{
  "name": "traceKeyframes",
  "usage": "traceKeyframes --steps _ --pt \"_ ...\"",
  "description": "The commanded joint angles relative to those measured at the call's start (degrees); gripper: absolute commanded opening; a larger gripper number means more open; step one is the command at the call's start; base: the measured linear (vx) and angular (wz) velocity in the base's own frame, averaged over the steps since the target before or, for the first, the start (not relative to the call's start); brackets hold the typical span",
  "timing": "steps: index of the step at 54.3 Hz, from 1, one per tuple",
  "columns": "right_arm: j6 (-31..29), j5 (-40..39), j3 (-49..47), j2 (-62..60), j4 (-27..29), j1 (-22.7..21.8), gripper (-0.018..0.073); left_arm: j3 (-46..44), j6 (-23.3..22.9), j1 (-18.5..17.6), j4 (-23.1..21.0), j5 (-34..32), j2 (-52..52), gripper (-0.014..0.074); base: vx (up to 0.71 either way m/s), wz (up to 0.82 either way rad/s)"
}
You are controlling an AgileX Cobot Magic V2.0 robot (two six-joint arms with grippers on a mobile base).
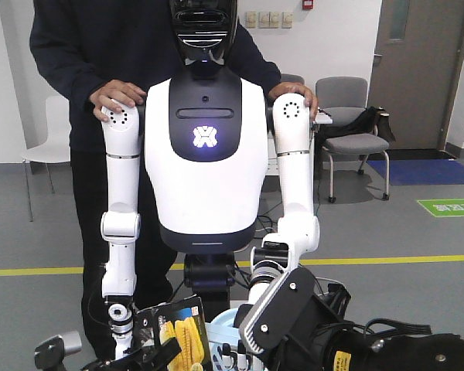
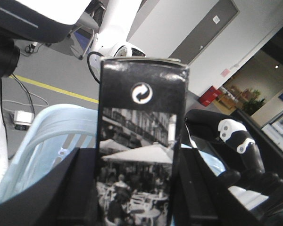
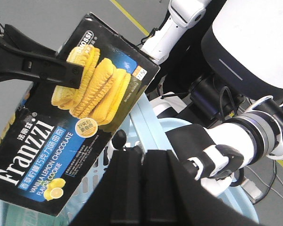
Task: Pick snacks and fruit into basket
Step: 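Lower the Franzzi box into the basket beside the goji bag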
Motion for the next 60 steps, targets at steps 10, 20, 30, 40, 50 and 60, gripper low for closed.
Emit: traceKeyframes --steps 10,20,30,40,50,60 --pt "-0.26 1.18 -1.72 -2.34 -2.57 -0.03 -0.0013 -0.85 -11.71 -0.24 -0.91 -10.20 -2.39 0.0000 0.00 0.00" --pt "-0.26 1.18 -1.72 -2.34 -2.57 -0.03 -0.0013 2.24 -15.63 -0.24 -2.70 -9.11 -2.39 0.0001 0.00 0.00" --pt "-0.20 1.24 -1.72 -2.34 -2.57 -0.03 -0.0013 5.09 -19.86 -0.24 -4.34 -8.74 -2.39 0.0001 0.00 0.00" --pt "-0.20 1.18 -1.72 -2.34 -2.57 -0.03 -0.0013 4.98 -29.91 -0.24 -0.70 -7.11 -2.39 0.0001 0.00 0.00" --pt "-0.20 1.03 -1.72 -2.34 -2.57 -0.03 -0.0013 4.98 -37.10 -0.24 -0.77 -4.41 -2.39 0.0002 0.00 0.00" --pt "-0.20 1.03 -1.72 -2.34 -2.57 -0.03 -0.0013 4.98 -38.45 -0.24 2.73 -4.34 -2.39 0.0002 0.00 0.00"
